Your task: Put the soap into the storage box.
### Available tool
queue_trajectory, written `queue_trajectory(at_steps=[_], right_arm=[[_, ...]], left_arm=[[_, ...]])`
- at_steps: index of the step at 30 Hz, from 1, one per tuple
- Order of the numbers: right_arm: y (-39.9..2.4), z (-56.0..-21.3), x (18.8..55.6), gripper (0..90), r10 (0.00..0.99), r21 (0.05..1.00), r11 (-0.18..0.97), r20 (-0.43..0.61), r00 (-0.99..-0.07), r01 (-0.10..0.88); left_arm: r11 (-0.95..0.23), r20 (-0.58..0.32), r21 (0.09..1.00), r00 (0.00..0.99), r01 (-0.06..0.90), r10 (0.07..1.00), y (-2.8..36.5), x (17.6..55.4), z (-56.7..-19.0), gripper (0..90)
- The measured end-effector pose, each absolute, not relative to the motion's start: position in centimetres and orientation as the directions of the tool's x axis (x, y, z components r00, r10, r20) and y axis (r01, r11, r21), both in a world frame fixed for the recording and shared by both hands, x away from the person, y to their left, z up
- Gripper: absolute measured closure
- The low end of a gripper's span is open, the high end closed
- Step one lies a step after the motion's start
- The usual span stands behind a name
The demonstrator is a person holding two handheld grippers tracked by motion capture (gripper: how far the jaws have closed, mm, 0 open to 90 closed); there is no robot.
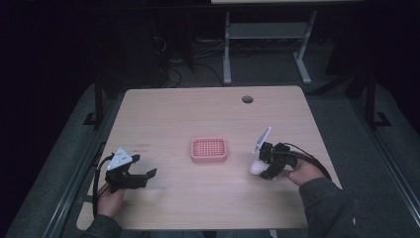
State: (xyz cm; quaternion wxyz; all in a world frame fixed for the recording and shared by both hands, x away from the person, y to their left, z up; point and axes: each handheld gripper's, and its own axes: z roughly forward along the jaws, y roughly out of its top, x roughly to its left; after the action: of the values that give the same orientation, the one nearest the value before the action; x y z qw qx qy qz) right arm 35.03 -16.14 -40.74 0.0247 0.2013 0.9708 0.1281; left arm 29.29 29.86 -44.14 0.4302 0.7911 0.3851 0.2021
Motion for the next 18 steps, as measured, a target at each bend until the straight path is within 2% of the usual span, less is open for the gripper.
queue_trajectory(at_steps=[18], right_arm=[[-12.8,-39.5,36.9,48.7,0.338,0.28,0.903,0.005,-0.941,0.326]], left_arm=[[-0.334,-0.007,0.837,0.618,0.434,0.786,30.0,29.4,-44.1,13.9]])
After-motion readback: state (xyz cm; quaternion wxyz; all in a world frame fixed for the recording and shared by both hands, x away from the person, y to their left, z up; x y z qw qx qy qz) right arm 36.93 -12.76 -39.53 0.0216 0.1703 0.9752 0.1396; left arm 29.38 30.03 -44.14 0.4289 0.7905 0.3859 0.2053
